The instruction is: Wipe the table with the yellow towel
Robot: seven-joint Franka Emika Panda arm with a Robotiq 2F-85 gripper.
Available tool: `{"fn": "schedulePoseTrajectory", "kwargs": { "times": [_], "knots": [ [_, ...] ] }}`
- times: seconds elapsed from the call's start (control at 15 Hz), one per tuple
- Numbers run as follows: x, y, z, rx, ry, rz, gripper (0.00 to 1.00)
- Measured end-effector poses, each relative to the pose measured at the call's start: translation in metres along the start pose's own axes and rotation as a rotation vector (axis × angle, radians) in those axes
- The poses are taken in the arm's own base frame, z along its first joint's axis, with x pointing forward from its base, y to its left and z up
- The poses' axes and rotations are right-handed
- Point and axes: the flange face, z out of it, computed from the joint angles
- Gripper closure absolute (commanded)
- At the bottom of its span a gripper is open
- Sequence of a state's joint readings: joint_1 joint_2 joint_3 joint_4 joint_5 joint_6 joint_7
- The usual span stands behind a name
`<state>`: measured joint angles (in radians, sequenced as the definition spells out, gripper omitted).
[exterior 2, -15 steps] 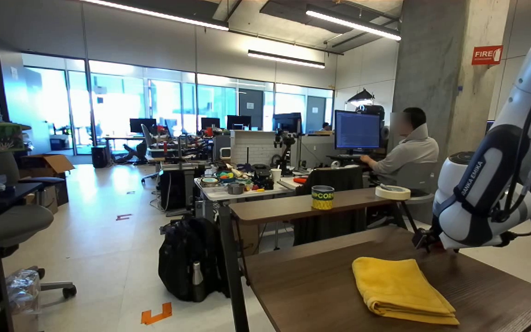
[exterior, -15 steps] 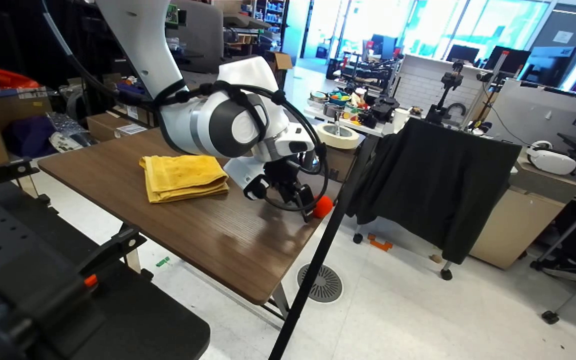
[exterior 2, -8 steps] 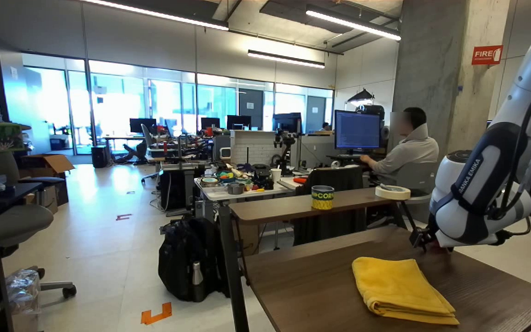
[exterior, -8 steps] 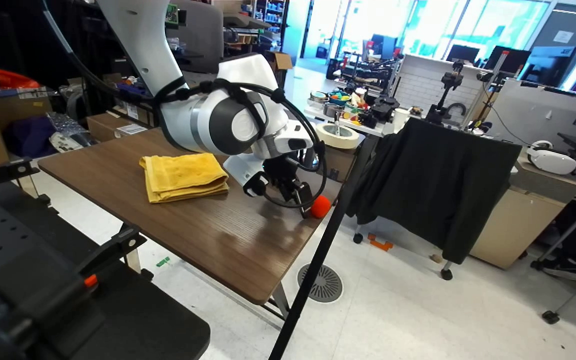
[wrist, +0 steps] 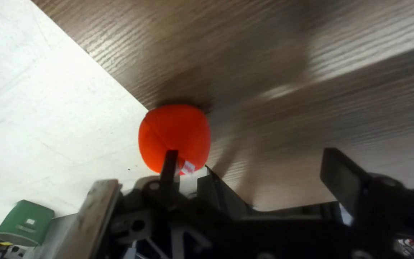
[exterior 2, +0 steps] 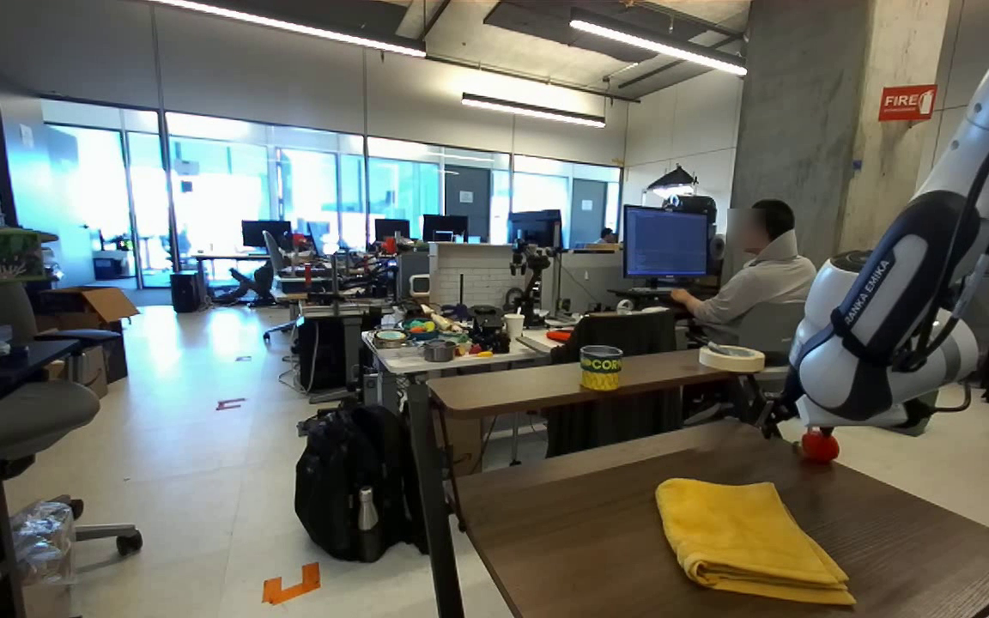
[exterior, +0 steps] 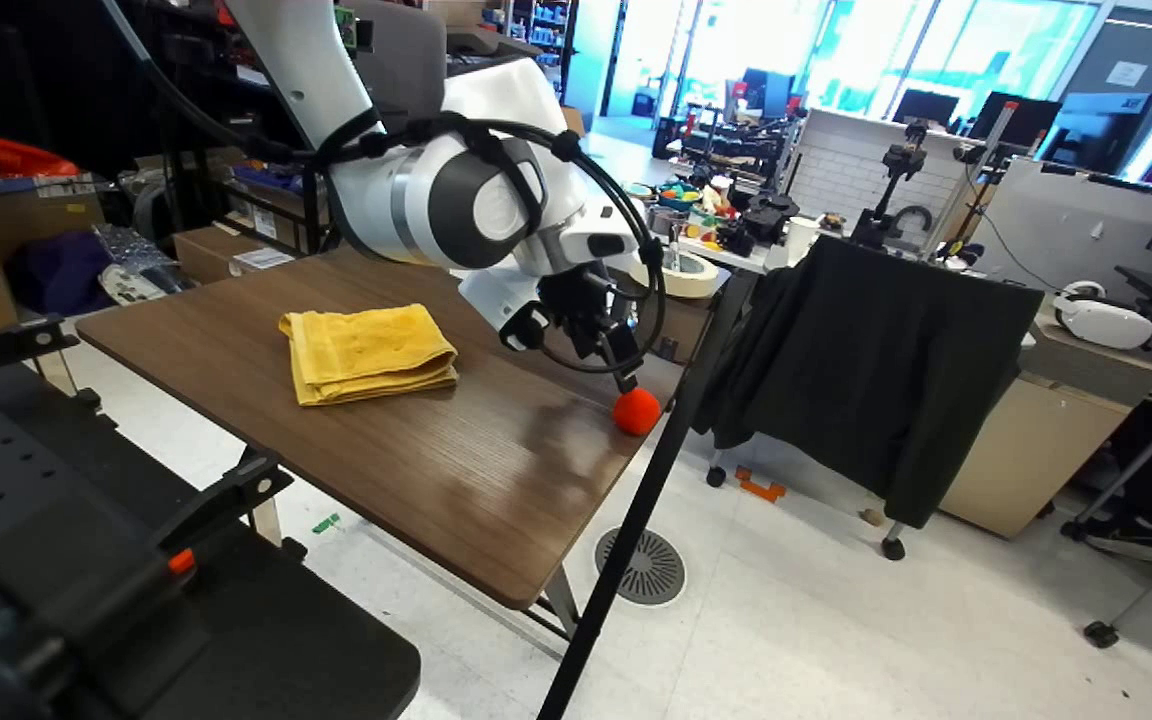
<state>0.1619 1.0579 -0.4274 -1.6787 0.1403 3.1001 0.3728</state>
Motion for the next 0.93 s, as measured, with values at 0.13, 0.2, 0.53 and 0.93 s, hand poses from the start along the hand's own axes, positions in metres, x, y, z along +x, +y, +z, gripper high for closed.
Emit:
{"fn": "schedulePoseTrajectory", "kwargs": {
  "times": [0.13,0.2,0.53,0.93],
  "knots": [
    [0.006,0.004,-0.002,0.002,0.008,0.020,0.00],
    [0.009,0.006,-0.001,0.001,0.011,0.029,0.00],
    [0.015,0.024,0.002,-0.010,0.013,0.073,0.00],
    [0.013,0.041,0.010,-0.038,-0.005,0.099,0.00]
  ]
}}
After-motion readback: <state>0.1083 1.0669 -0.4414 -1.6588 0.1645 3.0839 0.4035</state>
